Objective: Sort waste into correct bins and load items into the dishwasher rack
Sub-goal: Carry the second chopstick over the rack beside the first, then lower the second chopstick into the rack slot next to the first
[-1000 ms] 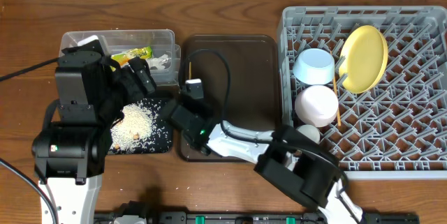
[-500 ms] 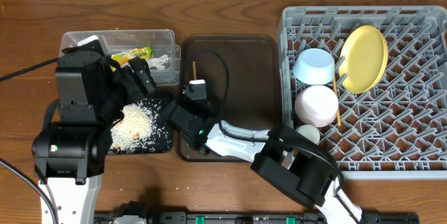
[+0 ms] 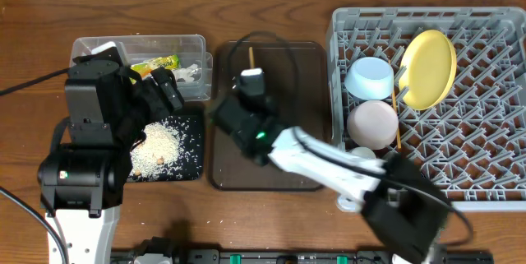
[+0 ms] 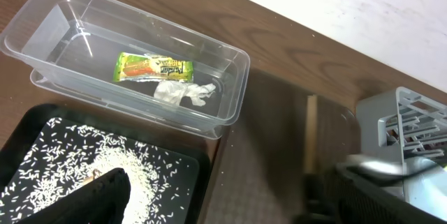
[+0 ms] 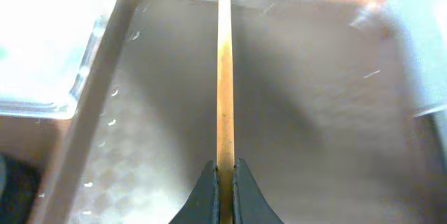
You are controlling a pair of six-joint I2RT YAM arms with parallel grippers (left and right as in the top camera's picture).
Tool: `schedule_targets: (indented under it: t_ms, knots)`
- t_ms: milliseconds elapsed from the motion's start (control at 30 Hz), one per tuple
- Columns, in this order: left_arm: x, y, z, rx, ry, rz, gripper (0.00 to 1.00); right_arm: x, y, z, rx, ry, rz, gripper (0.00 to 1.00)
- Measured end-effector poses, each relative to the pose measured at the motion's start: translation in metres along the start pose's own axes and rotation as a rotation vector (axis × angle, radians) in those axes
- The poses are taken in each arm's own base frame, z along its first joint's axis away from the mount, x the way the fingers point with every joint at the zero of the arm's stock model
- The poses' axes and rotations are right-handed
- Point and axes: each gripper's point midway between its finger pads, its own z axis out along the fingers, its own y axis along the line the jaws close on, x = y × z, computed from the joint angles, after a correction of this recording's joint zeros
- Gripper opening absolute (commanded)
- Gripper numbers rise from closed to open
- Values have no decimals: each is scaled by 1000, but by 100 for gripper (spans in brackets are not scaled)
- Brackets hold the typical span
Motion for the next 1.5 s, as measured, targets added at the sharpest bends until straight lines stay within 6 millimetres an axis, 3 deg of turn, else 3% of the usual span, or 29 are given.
schedule_targets:
  t_ms: [133, 367, 500, 733, 1067, 1500]
  knots:
    - [0, 0, 0, 0, 0, 0, 91, -20, -51, -24, 58, 48, -49, 1]
    - [0, 0, 0, 0, 0, 0, 91, -38, -160, -57, 203, 146, -73, 1]
    - [0, 0, 0, 0, 0, 0, 91, -38, -195, -67, 211, 201, -106, 1]
    - [0, 0, 0, 0, 0, 0, 91, -20, -236, -66, 173, 347, -147, 1]
    - [0, 0, 0, 0, 0, 0, 91, -9, -292, -57, 175, 426, -26, 1]
    - [0, 0, 0, 0, 0, 0, 91, -6, -327, -46, 183, 436, 52, 1]
